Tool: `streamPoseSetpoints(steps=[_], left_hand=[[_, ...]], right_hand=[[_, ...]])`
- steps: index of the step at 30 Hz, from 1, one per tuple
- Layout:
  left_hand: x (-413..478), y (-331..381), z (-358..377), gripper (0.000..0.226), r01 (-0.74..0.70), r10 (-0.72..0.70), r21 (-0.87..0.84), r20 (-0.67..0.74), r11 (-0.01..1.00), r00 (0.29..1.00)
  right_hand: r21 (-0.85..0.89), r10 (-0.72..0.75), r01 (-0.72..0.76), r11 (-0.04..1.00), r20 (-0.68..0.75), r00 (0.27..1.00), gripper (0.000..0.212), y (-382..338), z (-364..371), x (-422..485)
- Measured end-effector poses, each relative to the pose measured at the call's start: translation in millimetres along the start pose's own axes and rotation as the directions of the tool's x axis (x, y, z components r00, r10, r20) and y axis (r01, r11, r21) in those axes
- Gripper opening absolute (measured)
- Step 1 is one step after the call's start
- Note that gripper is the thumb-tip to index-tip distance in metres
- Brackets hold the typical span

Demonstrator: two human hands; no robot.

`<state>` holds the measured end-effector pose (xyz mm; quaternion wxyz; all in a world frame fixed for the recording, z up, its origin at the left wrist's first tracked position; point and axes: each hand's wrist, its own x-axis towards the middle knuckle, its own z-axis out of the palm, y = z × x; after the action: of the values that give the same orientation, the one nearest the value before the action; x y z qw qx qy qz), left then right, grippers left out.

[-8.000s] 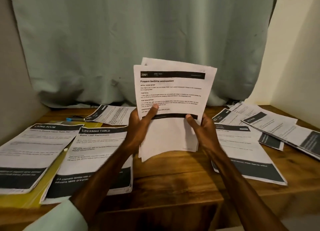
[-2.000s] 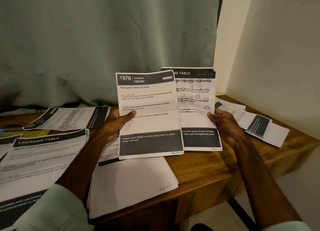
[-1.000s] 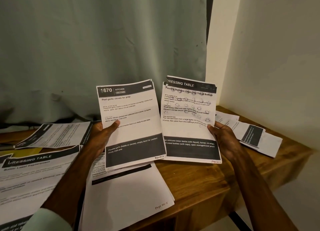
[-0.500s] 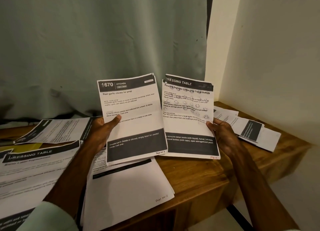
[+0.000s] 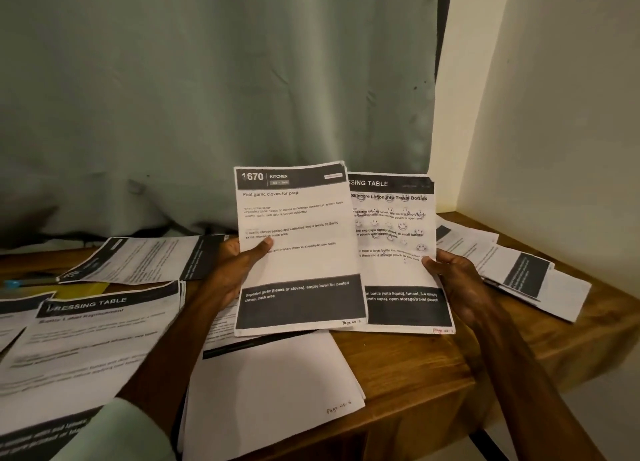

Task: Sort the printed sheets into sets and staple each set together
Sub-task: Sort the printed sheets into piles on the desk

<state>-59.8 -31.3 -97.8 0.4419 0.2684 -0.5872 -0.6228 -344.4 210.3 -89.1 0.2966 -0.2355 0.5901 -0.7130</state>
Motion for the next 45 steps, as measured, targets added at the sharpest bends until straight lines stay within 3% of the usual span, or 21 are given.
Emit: streamPoseSetpoints(steps=[7,13,18,22,33,45], left_hand=[[5,-5,6,0.029,0.016,-0.016,-0.025,0.008,1.000,1.000],[6,-4,9,0.045,0.030,-0.028,-0.056,0.038,0.998,0.999],[7,-3,10,0.028,0.018,-0.013,-0.085,0.053,0.996,0.999],[6,0,12,0.044,0.015,-0.009,-0.088,0.069,0.996,0.998],[-11,2,38,0.020,0.064,-0.045,-0.145,0.126,0.987,0.991],[-17,4,56,0.023,0.069,-0.065,-0.062,0.065,0.996,0.996]], right_hand=[[0.077,0.058,-0.061,0.995,0.047,0.997,0.028,2,12,2],[0.113,0.064,-0.074,0.991,0.088,0.994,0.031,1,16,4],[0.113,0.051,-0.062,0.992,0.091,0.995,0.031,0,19,5],[0.121,0.053,-0.065,0.991,0.099,0.994,0.031,-1,20,4],[0.077,0.034,-0.046,0.996,0.147,0.989,0.031,-11,35,-9],[0.051,-0.005,-0.003,0.999,0.148,0.989,0.030,-23,9,-15]])
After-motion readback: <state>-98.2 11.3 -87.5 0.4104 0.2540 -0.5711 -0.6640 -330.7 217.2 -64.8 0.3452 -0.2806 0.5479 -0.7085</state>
